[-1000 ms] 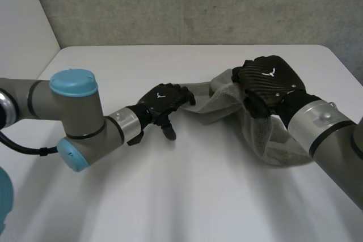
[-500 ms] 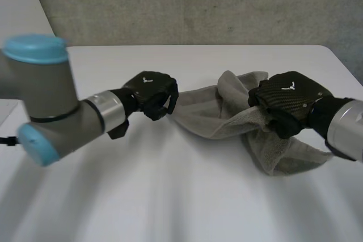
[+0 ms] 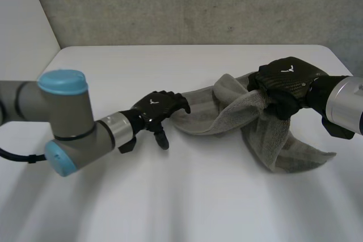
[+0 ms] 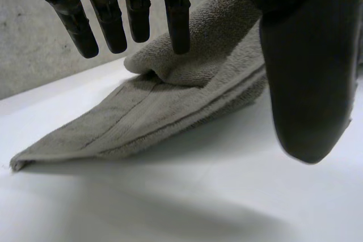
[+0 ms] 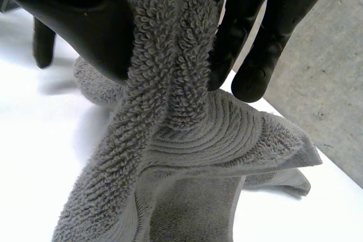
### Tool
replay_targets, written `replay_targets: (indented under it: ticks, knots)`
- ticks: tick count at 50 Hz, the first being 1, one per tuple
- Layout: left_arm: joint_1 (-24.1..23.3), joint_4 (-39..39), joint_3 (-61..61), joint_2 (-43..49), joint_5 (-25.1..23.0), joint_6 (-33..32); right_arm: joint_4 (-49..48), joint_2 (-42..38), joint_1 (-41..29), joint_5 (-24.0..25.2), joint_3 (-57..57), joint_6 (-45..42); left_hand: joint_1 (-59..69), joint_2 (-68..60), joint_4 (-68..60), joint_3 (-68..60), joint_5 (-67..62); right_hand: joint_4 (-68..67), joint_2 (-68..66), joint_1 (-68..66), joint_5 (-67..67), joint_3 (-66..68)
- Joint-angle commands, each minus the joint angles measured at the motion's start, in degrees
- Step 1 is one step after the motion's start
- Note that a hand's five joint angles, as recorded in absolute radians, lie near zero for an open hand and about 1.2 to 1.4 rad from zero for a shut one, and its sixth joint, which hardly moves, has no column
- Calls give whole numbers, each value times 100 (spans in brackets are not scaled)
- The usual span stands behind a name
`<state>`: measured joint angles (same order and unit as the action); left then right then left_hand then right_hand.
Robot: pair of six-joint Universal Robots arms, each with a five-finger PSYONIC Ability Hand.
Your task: Fold the towel.
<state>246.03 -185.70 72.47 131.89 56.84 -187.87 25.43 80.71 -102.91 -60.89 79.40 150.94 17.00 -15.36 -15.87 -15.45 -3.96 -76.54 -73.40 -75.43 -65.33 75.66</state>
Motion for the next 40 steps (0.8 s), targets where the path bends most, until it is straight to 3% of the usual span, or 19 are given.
replay_targets:
  ticks: [1,9,10,11,12,13,14,15,16,22,24,25,27,32,36,40]
  knots:
    - [-309,-380,-618,634,72,101,-178,14,34,-1,146,242,-325,161,212,171,21,-346,-660,-457,-467,434]
    - [-608,-380,-1331,1294,221,504,-310,155,78,7,251,541,478,-642,-591,-632,-782,-346,-660,-457,-467,434]
    - [-661,-371,-1445,1417,283,566,-310,164,78,16,269,568,1248,-1412,-1361,-1403,-1552,-346,-660,-457,-467,434]
    - [-687,-353,-1551,1522,344,593,-310,164,78,16,269,568,2788,-2952,-2901,-2942,-3092,-346,-660,-457,-467,434]
    - [-688,-353,-1552,1523,345,593,-310,173,78,7,286,577,2804,-2967,-2916,-2958,-3107,-346,-660,-457,-467,434]
    - [-714,-318,-1613,1567,388,593,-310,173,78,16,287,577,4636,-4799,-4748,-4790,-4939,-346,-660,-457,-467,434]
    - [-714,-318,-1613,1567,389,593,-310,173,78,16,287,577,4654,-4818,-4766,-4808,-4958,-346,-660,-457,-467,434]
    - [-723,-231,-1622,1550,424,593,-301,173,78,25,287,568,6070,-6233,-6182,-6224,-6373,-346,-660,-457,-467,434]
    - [-723,-91,-1613,1498,459,576,-284,173,78,-1,278,516,6298,-6462,-6411,-6452,-6602,-346,-660,-457,-467,434]
    - [-529,657,-1455,803,521,532,-126,164,78,-1,234,454,6300,-6464,-6413,-6455,-6604,-346,-660,-457,-467,434]
    - [-75,1016,-957,7,460,479,425,120,69,25,199,52,6300,-6464,-6413,-6455,-6604,-346,-660,-457,-467,434]
    - [-72,1018,-954,3,459,479,428,120,69,25,199,50,6300,-6464,-6413,-6455,-6604,-346,-660,-457,-467,434]
    - [199,1114,-552,-811,424,252,1040,41,61,16,137,-807,6300,-6464,-6413,-6455,-6604,-346,-660,-457,-467,434]
    - [235,1158,-374,-1525,424,-100,1316,-195,-62,-63,-388,-1261,6300,-6464,-6413,-6455,-6604,-346,-660,-457,-467,434]
    - [226,1123,-471,-1605,450,-127,1254,-627,-63,7,-970,-1049,6300,-6464,-6413,-6455,-6604,-346,-660,-457,-467,434]
    - [209,1071,-1197,-1081,503,-171,843,-1389,-325,-54,-2038,-1136,6300,-6464,-6413,-6455,-6604,-346,-660,-457,-467,434]
